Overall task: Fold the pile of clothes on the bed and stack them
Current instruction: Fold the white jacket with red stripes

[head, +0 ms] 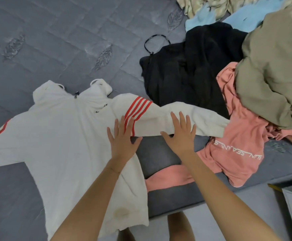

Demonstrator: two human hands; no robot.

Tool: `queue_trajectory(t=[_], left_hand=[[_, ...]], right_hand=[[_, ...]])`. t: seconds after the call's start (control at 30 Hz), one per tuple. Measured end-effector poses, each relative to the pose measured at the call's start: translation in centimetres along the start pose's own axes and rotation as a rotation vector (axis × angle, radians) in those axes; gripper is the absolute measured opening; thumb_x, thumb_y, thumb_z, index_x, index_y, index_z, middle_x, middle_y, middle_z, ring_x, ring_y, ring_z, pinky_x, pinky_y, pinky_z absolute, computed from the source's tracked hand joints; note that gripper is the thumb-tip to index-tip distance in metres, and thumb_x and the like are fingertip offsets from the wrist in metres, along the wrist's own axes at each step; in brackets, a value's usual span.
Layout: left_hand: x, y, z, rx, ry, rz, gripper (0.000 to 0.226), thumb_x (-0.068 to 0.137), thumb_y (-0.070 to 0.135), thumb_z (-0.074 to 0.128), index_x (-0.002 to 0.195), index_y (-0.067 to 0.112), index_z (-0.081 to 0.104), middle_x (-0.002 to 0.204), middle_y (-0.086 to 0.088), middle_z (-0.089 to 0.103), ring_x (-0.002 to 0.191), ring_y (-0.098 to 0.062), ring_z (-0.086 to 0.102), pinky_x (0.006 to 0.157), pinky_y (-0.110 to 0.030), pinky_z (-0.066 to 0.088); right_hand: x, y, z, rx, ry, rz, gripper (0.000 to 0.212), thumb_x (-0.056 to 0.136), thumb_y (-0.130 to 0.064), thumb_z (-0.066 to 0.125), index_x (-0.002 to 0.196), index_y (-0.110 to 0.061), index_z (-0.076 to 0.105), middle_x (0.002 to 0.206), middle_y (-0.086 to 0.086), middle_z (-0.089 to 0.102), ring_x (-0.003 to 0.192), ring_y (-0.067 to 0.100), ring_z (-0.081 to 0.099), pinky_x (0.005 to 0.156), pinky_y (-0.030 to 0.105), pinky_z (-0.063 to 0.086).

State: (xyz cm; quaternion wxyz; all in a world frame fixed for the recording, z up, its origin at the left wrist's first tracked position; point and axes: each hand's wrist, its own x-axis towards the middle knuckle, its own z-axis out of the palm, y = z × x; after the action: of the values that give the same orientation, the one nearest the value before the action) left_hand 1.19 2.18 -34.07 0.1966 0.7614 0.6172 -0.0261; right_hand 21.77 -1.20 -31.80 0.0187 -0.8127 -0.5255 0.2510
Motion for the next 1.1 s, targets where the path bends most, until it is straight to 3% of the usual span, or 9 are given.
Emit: queue_trajectory(t=[0.17,0.27,0.5,0.67,0.73,0.83,0.9,1.0,1.1], left_hand=[[2.8,6.6,1.5,-0.041,-0.030,-0.001,0.076,0.091,0.057,0.051,0.154,0.027,0.021,0.162,-0.007,0.013,0.150,-0.029,0.007,0.118,-0.051,0.000],[4.2,9.8,2.7,-0.058,-0.099,-0.004,0.073,0.094,0.057,0.046,0.154,0.030,0.013,0.163,-0.006,0.005,0.150,-0.027,0.000,0.118,-0.050,-0.002],[6.7,14.3,4.7,-0.074,-0.204,0.008,0.070,0.098,0.055,0.037,0.154,0.033,0.002,0.164,-0.003,-0.004,0.150,-0.023,-0.007,0.117,-0.047,-0.010],[7.1,15.1,5.4,-0.071,-0.219,0.015,0.070,0.099,0.054,0.037,0.154,0.032,0.000,0.164,-0.003,-0.005,0.150,-0.023,-0.008,0.117,-0.047,-0.010],[6.9,15.1,5.5,-0.104,-0.209,0.014,0.070,0.098,0.053,0.038,0.154,0.032,0.002,0.164,-0.003,-0.004,0.150,-0.023,-0.006,0.118,-0.046,-0.008],[6.4,15.1,5.5,-0.235,-0.212,-0.029,0.069,0.098,0.049,0.045,0.155,0.029,0.011,0.163,-0.005,0.004,0.150,-0.024,0.002,0.119,-0.043,0.004],[5.9,15.1,5.3,-0.401,-0.177,-0.090,0.060,0.097,0.040,0.051,0.150,0.023,0.029,0.158,-0.007,0.024,0.145,-0.024,0.021,0.116,-0.040,0.017],[4.9,14.5,3.9,-0.826,-0.116,-0.152,0.025,0.098,0.026,0.056,0.121,0.017,0.059,0.124,0.001,0.060,0.114,-0.008,0.053,0.099,-0.031,0.041],[4.5,13.1,1.7,-1.191,-0.218,-0.222,0.013,0.097,0.034,0.054,0.109,0.029,0.053,0.098,0.011,0.065,0.084,0.000,0.061,0.071,-0.020,0.051]], right_hand=[[3.9,6.3,-3.4,-0.085,-0.037,0.028,0.076,0.095,-0.049,0.049,0.155,-0.030,0.006,0.164,0.001,-0.001,0.150,0.025,-0.009,0.117,0.049,-0.011],[5.7,9.2,-5.0,-0.102,-0.021,0.033,0.074,0.096,-0.040,0.051,0.156,-0.026,0.009,0.163,0.004,0.007,0.150,0.025,-0.002,0.119,0.048,-0.007],[8.6,12.8,-5.7,-0.203,-0.049,0.026,0.071,0.094,-0.035,0.055,0.154,-0.024,0.019,0.150,0.002,0.033,0.135,0.026,0.029,0.112,0.046,0.018],[9.5,13.6,-5.3,-0.263,-0.003,0.034,0.059,0.094,-0.028,0.054,0.148,-0.022,0.031,0.128,0.005,0.051,0.118,0.027,0.043,0.102,0.041,0.024],[9.7,13.5,-5.3,-0.159,-0.024,0.063,0.054,0.094,-0.021,0.054,0.145,-0.019,0.036,0.115,0.008,0.060,0.109,0.028,0.053,0.095,0.039,0.031],[9.7,12.4,-5.7,0.190,-0.092,0.117,0.049,0.093,-0.014,0.055,0.140,-0.015,0.041,0.090,0.009,0.063,0.084,0.027,0.061,0.069,0.033,0.042],[9.5,10.8,-5.8,0.371,-0.147,0.099,0.043,0.091,-0.014,0.057,0.133,-0.015,0.045,0.074,0.008,0.060,0.066,0.019,0.056,0.055,0.030,0.040],[8.6,6.9,-5.5,0.596,-0.247,0.053,0.039,0.092,-0.012,0.058,0.128,-0.022,0.049,0.075,0.012,0.060,0.064,0.014,0.053,0.059,0.030,0.046],[7.9,2.5,-4.8,0.791,-0.328,0.054,0.044,0.096,-0.007,0.052,0.133,-0.029,0.048,0.084,0.005,0.060,0.074,0.010,0.057,0.064,0.019,0.049]])
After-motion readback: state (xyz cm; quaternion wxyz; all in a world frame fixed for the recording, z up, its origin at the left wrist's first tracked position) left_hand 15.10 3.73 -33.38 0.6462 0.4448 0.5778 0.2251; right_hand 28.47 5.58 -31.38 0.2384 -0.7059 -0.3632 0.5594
